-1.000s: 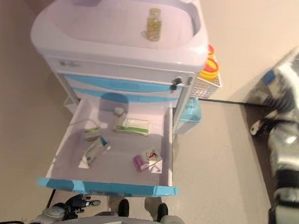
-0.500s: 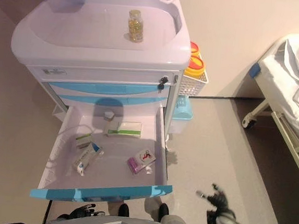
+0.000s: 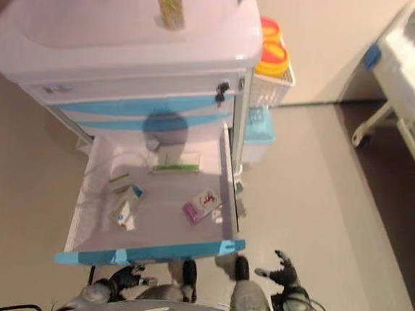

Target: Open the drawer and pick up the medicine

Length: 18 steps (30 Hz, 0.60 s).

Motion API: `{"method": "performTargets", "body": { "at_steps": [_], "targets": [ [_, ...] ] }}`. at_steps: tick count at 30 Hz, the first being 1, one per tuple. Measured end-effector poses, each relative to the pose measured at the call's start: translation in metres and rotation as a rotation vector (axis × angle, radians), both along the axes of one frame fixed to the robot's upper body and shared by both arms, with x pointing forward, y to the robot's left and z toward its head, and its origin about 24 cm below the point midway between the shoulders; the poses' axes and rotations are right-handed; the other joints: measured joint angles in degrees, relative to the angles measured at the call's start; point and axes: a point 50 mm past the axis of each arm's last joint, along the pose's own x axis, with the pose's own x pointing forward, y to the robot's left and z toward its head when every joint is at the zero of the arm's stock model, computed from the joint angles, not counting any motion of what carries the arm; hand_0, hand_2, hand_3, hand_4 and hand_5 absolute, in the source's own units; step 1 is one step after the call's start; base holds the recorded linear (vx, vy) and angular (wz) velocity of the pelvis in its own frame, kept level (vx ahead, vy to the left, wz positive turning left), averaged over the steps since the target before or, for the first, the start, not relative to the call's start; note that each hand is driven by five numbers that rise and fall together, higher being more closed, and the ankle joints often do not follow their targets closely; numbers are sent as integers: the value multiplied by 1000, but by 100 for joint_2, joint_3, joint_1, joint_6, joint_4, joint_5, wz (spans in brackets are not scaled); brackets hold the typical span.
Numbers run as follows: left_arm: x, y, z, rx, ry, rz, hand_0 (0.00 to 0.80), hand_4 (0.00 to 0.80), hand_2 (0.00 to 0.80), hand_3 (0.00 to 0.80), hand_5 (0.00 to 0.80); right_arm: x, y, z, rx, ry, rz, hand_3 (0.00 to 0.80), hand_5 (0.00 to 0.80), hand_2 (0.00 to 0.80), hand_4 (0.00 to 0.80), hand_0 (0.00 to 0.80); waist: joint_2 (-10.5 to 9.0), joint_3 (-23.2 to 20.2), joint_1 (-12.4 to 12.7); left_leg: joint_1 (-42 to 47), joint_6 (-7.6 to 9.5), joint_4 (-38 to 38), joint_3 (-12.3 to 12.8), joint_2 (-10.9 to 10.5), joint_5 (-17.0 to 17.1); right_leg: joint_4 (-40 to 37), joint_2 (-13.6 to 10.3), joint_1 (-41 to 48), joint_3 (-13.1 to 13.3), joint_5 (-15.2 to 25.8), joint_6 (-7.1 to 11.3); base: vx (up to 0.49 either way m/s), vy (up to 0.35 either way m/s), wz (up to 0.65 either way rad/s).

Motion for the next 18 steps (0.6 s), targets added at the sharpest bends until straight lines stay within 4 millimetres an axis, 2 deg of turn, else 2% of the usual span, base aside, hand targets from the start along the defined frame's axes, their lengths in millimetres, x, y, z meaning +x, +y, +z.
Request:
{"method": "performTargets", "body": {
  "at_steps": [2, 6, 10, 18],
  "targets": [
    [21, -1, 11, 20, -81, -32, 0, 0, 0, 0, 0, 19, -5, 11, -27, -50, 28, 0, 0, 0, 0, 0, 34, 265, 7, -223, -13, 108, -5, 5, 14, 173, 2, -262, 0, -7, -10, -80, 56, -8],
    [58, -3, 34, 50, -221, -94, 0, 0, 0, 0, 0, 43, -15, 28, -67, -120, 48, 0, 0, 0, 0, 0, 41, 702, 9, -454, -16, 306, -20, 10, 18, 440, 5, -521, 4, -42, -49, -58, 35, 0],
    [95, 1, 67, 79, -363, -134, 0, 0, 0, 0, 0, 55, -17, 38, -85, -160, 81, 0, 0, 0, 0, 0, 36, 986, 22, -723, -18, 502, -45, -7, 15, 828, -1, -862, 1, -155, -63, -41, 40, 4],
    [157, 31, 143, 236, -561, -188, 0, 0, 0, 0, 0, 73, -13, 56, -79, -252, 114, 0, 0, 0, 0, 0, 16, 1319, -31, -1321, 13, 979, 4, -78, -42, 1427, -40, -1557, 145, -276, -77, -13, 68, -3]
  ]
}}
